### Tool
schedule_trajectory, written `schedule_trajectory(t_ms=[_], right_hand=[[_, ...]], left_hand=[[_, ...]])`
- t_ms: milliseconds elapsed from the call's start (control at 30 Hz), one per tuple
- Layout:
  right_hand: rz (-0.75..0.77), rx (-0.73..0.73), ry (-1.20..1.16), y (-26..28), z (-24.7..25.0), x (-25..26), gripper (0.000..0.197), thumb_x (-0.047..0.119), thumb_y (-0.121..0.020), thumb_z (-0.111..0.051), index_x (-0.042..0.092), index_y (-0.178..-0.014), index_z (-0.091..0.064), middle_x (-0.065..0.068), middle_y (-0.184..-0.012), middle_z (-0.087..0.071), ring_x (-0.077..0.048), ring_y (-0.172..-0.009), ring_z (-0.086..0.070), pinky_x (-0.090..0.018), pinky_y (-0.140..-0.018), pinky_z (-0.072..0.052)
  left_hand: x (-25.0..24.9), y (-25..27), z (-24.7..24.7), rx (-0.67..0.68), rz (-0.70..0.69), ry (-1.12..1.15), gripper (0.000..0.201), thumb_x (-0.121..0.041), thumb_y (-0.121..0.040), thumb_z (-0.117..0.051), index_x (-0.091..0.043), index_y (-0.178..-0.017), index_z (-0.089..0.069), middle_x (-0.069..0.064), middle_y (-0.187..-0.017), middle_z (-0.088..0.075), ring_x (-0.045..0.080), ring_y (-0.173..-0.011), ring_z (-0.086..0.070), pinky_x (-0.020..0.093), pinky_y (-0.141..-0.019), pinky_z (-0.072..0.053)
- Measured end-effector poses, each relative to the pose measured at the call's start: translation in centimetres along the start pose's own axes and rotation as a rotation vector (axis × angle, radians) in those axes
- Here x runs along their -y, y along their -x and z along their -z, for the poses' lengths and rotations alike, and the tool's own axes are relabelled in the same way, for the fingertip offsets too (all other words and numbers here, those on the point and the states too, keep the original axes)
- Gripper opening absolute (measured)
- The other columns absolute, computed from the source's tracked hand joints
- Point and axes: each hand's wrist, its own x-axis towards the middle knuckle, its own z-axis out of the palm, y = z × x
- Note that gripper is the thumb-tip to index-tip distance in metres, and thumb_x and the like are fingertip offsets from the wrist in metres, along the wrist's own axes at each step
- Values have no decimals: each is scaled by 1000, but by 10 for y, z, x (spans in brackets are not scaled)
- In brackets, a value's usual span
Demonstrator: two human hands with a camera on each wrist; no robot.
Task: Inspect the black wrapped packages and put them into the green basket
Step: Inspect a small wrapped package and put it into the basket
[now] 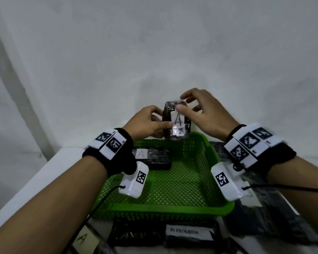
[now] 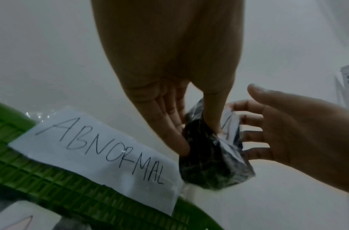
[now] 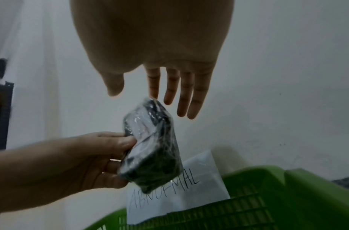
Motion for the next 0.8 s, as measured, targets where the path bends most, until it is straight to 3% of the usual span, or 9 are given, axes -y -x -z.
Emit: schedule_trajectory(t_ms=[100, 167, 267, 367, 433, 567, 700, 800], right_hand=[[48, 319, 336, 5, -7, -5, 93, 56, -70, -83, 31, -146, -36, 2, -145, -28, -18, -126, -44, -39, -103, -47], [7, 502, 465, 3, -17, -11, 105, 48, -64, -90, 31, -149, -31, 2, -145, -30, -21, -127, -45, -44, -105, -47], [-68, 553, 458, -7, -29, -20, 100, 33, -63, -93, 29, -146, -36, 0, -138, -38, -26, -118, -55, -44, -100, -51], [-109, 578, 412, -15, -36, -25, 104, 25, -60, -94, 34, -145, -35, 0, -133, -36, -26, -115, -55, -47, -96, -53], [-99, 632, 444, -18, -41, -26, 99, 27, -61, -94, 35, -143, -38, 1, -126, -38, -25, -111, -55, -46, -95, -53], [-102, 807, 586, -22, -50, -23, 72, 28, -70, -90, 20, -130, -51, -6, -120, -56, -23, -103, -56, -30, -81, -49], [-86, 870, 642, -30, -61, -19, 56, 33, -77, -85, 10, -123, -61, -1, -104, -56, -27, -107, -61, -23, -60, -39], [-88, 884, 684, -29, -70, -21, 48, 32, -80, -83, 12, -119, -66, -2, -105, -62, -25, -101, -63, -26, -60, -41]], left_hand=[[13, -8, -8, 61, 181, 7, 35, -20, -89, -74, -4, -113, -53, 17, -87, -73, 22, -63, -70, 35, -70, -62], [22, -12, -13, 125, 253, 25, 21, -16, -91, -70, -3, -103, -57, 13, -74, -72, 17, -55, -69, 26, -59, -61], [33, -14, -22, 160, 312, 64, 15, -14, -97, -62, -1, -103, -62, 13, -76, -72, 14, -55, -70, 22, -58, -60], [42, -21, -28, 198, 320, 22, 16, -15, -102, -53, -3, -103, -64, 12, -81, -70, 20, -66, -70, 30, -71, -62], [45, -24, -28, 258, 285, -201, 23, -19, -104, -49, -8, -96, -67, 10, -82, -67, 24, -73, -65, 37, -82, -58], [48, -23, -19, 304, 175, -689, 32, -32, -103, -49, -11, -111, -72, 8, -97, -70, 18, -79, -60, 26, -79, -48], [50, -22, -8, 358, 184, -837, 33, -35, -103, -49, -17, -118, -70, 4, -112, -71, 17, -87, -61, 23, -79, -42], [53, -20, -6, 358, 186, -836, 34, -36, -103, -48, -18, -121, -70, 4, -114, -71, 17, -89, -61, 23, -79, -41]])
